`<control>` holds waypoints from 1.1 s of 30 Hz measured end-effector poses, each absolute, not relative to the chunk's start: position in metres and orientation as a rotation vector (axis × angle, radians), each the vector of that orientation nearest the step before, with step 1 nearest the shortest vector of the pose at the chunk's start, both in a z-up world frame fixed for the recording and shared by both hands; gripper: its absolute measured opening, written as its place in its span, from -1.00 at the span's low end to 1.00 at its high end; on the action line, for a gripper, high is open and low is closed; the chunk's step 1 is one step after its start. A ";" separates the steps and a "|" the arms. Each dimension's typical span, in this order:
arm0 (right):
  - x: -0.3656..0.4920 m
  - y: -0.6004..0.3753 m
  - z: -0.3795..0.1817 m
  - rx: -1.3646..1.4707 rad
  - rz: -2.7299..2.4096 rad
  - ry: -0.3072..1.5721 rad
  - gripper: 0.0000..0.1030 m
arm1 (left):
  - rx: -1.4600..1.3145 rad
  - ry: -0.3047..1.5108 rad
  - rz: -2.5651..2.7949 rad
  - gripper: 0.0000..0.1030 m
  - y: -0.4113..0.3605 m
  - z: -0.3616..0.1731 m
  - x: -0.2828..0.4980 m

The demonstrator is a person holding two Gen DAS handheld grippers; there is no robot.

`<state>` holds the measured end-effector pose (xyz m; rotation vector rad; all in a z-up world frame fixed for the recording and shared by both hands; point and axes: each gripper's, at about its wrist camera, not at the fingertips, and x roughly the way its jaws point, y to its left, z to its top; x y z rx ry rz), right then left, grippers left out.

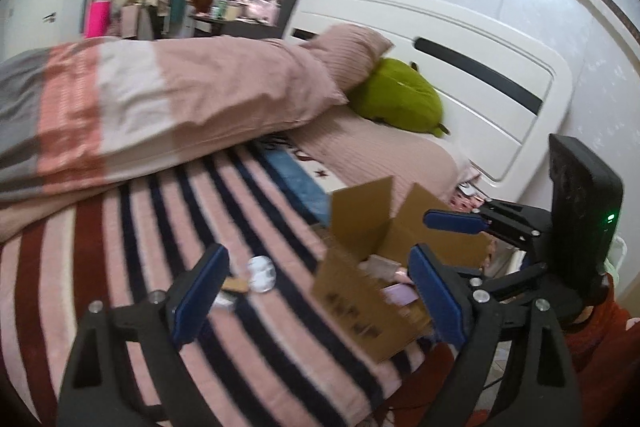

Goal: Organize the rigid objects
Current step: 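Reach down and grasp the white dropper bottle with the right gripper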

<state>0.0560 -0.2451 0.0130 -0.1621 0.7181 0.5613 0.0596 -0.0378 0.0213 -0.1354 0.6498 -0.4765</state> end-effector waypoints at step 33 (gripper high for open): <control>0.176 -0.103 -0.177 0.008 0.595 1.079 -0.26 | -0.293 0.735 -0.285 0.74 0.098 -0.110 0.059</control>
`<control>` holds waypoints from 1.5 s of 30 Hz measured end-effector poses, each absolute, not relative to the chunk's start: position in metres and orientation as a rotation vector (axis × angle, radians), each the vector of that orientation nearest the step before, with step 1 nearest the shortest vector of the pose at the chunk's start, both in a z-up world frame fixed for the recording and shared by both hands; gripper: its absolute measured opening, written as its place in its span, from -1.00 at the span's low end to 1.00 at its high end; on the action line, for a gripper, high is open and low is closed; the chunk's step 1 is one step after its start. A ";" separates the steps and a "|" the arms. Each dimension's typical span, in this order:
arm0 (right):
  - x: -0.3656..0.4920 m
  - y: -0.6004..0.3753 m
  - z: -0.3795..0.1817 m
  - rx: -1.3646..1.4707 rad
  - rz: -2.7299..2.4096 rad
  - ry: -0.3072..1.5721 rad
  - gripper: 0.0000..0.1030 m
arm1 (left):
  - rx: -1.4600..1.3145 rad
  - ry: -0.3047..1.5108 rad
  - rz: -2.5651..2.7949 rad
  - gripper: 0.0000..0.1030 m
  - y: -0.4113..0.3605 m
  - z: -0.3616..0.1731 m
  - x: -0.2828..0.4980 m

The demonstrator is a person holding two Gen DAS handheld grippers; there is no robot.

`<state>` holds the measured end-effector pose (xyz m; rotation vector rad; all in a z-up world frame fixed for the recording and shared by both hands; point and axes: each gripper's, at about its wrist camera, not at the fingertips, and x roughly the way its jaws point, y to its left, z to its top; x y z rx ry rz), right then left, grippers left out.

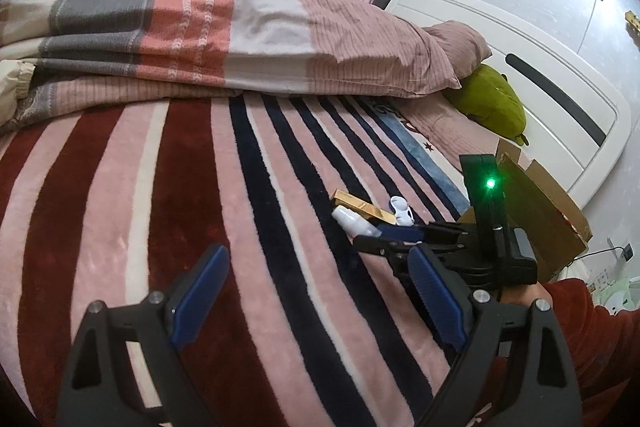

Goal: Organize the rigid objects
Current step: 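Reach down and grasp the white dropper bottle with the right gripper, then carry the dropper bottle into the cardboard box and release it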

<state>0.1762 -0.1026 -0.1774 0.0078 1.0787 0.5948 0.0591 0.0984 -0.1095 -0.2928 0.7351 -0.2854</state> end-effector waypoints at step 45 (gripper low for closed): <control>0.075 -0.344 -0.022 0.057 0.593 0.739 -0.62 | -0.185 0.801 -0.778 -0.21 -0.186 -0.009 0.133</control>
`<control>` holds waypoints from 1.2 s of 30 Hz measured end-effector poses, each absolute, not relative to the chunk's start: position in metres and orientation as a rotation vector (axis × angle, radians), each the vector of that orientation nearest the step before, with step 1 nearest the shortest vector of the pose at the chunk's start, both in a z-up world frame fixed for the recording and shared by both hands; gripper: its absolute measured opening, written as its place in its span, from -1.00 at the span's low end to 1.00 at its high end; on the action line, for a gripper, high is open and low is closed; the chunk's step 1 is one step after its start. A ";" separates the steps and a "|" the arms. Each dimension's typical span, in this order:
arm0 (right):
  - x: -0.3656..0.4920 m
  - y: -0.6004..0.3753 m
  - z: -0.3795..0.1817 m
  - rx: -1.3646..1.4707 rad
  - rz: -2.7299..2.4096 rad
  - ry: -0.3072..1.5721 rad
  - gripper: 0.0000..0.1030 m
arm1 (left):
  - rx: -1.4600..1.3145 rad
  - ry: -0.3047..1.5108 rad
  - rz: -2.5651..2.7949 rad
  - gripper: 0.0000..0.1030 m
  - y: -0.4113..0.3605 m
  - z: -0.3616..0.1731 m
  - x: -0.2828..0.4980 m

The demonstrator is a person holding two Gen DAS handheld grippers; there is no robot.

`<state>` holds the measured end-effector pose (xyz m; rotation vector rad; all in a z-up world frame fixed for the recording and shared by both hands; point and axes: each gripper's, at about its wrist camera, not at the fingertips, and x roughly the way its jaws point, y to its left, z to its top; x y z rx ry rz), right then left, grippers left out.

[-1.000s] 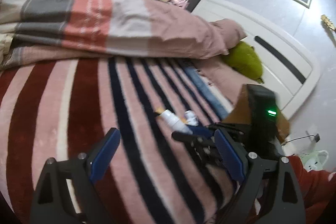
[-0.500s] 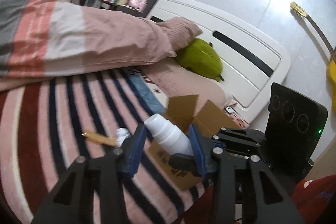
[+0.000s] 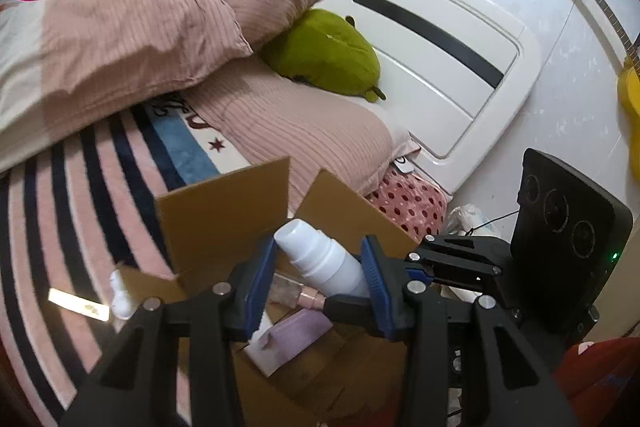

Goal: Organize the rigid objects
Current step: 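Carry the dropper bottle into the cardboard box and release it, then reach down and grasp the gold bar-shaped box with the right gripper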

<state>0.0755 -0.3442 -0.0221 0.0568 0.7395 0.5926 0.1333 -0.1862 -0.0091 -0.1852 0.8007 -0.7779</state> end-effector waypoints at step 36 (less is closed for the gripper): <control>0.068 -0.205 0.005 -0.181 0.643 0.739 0.19 | -0.214 0.590 -0.440 0.75 -0.021 0.006 0.061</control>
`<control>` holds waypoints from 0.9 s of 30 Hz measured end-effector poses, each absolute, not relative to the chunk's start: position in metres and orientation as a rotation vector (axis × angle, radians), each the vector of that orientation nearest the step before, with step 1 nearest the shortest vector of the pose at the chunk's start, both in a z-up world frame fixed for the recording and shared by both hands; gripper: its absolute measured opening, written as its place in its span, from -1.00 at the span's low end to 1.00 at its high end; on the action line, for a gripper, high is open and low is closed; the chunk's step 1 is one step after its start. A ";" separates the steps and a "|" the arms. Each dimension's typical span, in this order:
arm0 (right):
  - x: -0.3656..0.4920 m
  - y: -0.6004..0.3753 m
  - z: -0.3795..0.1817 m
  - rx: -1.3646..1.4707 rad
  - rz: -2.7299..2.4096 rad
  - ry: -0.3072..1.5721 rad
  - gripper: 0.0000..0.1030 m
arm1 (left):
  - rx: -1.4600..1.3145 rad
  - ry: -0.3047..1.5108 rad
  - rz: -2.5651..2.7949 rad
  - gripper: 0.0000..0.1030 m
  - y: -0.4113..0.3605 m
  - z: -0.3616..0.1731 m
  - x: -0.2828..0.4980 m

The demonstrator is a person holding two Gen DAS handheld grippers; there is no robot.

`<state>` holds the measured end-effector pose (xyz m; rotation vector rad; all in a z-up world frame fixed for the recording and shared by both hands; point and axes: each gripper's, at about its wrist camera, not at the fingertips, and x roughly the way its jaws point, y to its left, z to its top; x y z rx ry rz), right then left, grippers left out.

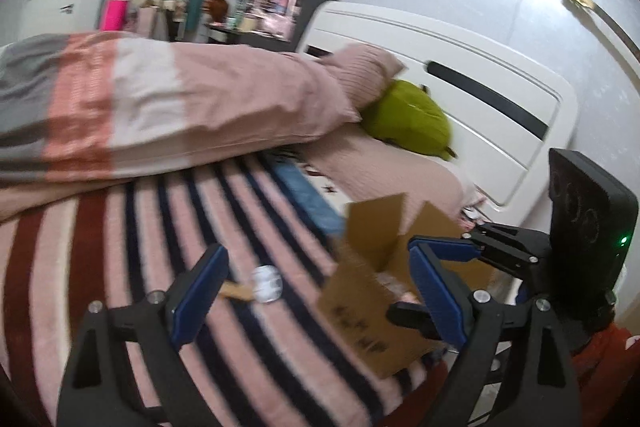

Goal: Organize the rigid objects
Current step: 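Reach down and grasp the gold bar-shaped box with the right gripper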

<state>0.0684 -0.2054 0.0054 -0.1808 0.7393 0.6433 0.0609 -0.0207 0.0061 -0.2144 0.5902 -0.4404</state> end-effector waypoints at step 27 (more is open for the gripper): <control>0.200 -0.092 -0.183 -0.199 0.463 1.015 0.06 | -0.358 0.707 -0.213 0.75 0.112 -0.101 0.057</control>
